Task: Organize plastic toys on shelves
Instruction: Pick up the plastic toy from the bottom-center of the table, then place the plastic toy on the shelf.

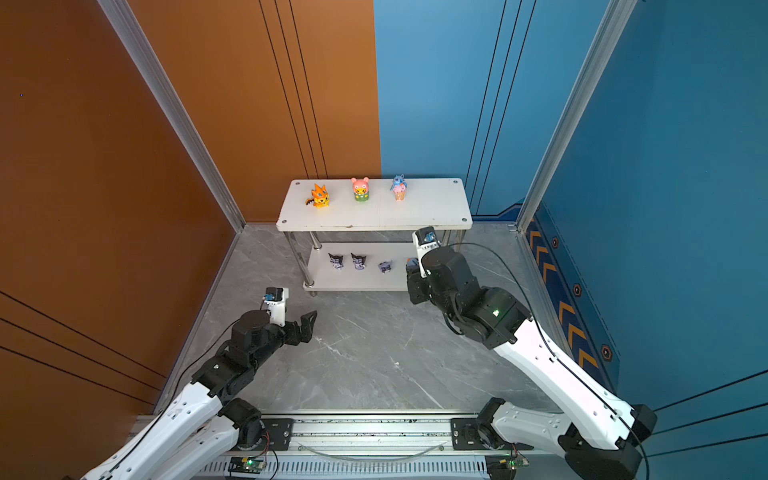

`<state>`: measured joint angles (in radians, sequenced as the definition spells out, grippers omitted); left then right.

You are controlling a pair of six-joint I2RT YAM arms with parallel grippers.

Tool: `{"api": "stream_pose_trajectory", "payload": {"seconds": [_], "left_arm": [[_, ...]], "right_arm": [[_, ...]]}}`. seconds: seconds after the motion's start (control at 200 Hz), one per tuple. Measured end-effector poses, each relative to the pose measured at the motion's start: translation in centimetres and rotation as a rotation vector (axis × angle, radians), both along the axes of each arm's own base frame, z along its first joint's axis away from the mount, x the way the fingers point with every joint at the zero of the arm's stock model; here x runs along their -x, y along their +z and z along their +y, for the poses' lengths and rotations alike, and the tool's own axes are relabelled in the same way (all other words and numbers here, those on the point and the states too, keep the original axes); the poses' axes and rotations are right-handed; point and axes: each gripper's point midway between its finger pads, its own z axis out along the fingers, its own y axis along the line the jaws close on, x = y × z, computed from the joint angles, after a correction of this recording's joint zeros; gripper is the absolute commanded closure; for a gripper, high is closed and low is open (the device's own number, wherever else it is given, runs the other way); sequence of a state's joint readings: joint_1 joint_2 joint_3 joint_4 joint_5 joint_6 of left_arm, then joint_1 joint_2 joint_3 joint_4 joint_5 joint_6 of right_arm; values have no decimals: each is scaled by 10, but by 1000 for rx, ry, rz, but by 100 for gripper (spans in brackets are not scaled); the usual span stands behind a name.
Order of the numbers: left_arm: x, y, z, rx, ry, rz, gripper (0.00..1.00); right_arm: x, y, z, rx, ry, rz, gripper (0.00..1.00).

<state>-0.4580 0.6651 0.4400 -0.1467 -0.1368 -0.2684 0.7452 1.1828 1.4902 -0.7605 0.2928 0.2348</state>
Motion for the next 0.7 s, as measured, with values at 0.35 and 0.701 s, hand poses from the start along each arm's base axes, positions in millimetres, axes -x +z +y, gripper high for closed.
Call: {"api": "stream_pose_trajectory", "payload": {"seconds": [0.35,0.701], "left_arm": [[2,4,-2,13,-13,-11,2],[3,6,-4,21,-23,-17,2]], "right_arm": [[-90,51,-34,17,-142,46,74],[-164,64,-52,-53,-179,74,75]]}}
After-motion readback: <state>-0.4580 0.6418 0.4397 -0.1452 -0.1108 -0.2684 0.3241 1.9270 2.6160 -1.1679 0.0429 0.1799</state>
